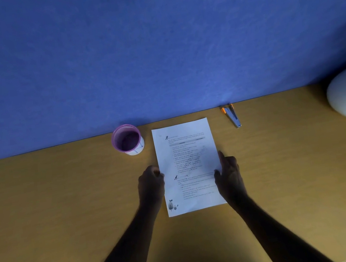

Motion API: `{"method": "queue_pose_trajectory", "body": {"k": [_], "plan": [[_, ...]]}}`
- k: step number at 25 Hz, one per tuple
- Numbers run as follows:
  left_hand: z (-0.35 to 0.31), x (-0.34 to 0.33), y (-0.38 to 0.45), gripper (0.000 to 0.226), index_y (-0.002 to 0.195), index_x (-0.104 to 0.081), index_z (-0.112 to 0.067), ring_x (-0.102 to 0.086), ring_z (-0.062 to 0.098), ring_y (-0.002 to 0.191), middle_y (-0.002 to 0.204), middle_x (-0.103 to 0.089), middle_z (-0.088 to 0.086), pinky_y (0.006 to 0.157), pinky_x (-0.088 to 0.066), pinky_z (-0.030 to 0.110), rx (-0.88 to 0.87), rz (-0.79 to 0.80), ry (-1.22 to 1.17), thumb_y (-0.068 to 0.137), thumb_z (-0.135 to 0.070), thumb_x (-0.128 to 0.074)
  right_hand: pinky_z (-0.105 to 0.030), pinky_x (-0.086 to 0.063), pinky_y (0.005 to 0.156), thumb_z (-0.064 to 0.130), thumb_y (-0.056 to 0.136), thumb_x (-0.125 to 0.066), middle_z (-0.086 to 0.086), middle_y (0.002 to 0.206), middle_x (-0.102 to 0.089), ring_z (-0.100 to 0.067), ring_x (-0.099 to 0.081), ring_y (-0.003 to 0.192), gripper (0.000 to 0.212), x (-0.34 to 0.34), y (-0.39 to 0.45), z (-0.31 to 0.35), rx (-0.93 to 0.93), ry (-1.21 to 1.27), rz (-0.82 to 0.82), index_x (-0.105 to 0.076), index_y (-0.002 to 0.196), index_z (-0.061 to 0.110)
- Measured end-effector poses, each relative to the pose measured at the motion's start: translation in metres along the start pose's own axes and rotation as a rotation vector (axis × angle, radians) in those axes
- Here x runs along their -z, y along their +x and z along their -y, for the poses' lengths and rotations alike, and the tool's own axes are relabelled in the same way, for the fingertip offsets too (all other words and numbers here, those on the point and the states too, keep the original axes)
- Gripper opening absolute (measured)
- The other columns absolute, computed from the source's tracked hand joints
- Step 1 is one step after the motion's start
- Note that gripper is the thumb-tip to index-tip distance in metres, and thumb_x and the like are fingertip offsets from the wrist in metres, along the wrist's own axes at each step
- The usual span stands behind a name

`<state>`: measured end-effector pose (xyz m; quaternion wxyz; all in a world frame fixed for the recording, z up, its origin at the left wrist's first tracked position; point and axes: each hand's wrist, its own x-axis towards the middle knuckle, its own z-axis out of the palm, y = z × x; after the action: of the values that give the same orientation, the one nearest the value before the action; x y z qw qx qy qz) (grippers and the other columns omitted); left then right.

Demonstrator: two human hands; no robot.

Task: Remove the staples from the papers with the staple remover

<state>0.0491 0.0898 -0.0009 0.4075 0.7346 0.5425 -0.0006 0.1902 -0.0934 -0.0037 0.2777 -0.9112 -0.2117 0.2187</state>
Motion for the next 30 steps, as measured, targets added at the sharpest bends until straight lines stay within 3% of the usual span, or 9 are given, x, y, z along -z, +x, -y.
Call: {"method": "queue_pose_trajectory", "body": {"k": [3,6,9,17,24,30], "plan": [[-0.002,0.001,-0.003,0.022,0.116,-0.064,-0.008,-0.072,0.027,0.094,0.112,-0.076,0.008,0.081,-0.061,0.043,-0.052,0.003,0.064,0.094,-0.012,-0.067,-0.039,-0.057,0.1,0.005,0.101,-0.061,-0.014,0.148,-0.045,-0.028,-0.048,0.133,0.068,-0.001,0.0,0.001,0.03,-0.062,0.015,-0.031,0.161,0.015],[-0.002,-0.002,-0.006,0.047,0.137,-0.052,-0.01,-0.069,0.03,0.109,0.127,-0.069,0.01,0.09,-0.061,0.049,-0.111,0.033,0.122,0.093,-0.009,-0.068,-0.042,-0.058,0.102,0.009,0.101,-0.063,-0.016,0.152,-0.042,-0.03,-0.047,0.135,0.066,-0.001,0.0,-0.001,0.041,-0.134,0.035,-0.032,0.16,0.012],[0.0,-0.008,-0.011,0.061,0.147,-0.043,-0.009,-0.065,0.034,0.116,0.131,-0.06,0.015,0.095,-0.059,0.045,-0.167,0.048,0.259,0.093,-0.009,-0.071,-0.046,-0.059,0.102,0.007,0.101,-0.064,-0.017,0.152,-0.043,-0.032,-0.048,0.132,0.063,-0.002,0.0,-0.002,0.071,-0.185,0.034,-0.037,0.157,0.008],[0.003,-0.009,-0.017,0.062,0.151,-0.039,-0.006,-0.065,0.033,0.116,0.135,-0.055,0.017,0.096,-0.058,0.044,-0.25,0.051,0.399,0.097,-0.014,-0.069,-0.046,-0.062,0.093,0.004,0.096,-0.071,-0.021,0.143,-0.052,-0.035,-0.056,0.121,0.062,-0.003,0.001,-0.003,0.162,-0.247,0.005,-0.046,0.152,0.005],[0.004,-0.011,-0.016,0.062,0.149,-0.043,-0.005,-0.067,0.034,0.112,0.13,-0.058,0.018,0.094,-0.06,0.043,-0.285,0.033,0.421,0.095,-0.014,-0.072,-0.042,-0.061,0.092,0.008,0.098,-0.068,-0.02,0.143,-0.051,-0.032,-0.056,0.119,0.064,-0.004,0.003,-0.007,0.171,-0.292,0.026,-0.041,0.156,0.007],[0.008,-0.014,-0.021,0.066,0.144,-0.046,-0.009,-0.064,0.03,0.107,0.127,-0.057,0.016,0.08,-0.062,0.04,-0.381,-0.045,0.548,0.089,-0.031,-0.077,-0.043,-0.059,0.096,0.021,0.103,-0.061,-0.015,0.145,-0.053,-0.031,-0.056,0.124,0.053,-0.004,0.003,-0.006,0.106,-0.286,-0.032,-0.045,0.152,0.011]]}}
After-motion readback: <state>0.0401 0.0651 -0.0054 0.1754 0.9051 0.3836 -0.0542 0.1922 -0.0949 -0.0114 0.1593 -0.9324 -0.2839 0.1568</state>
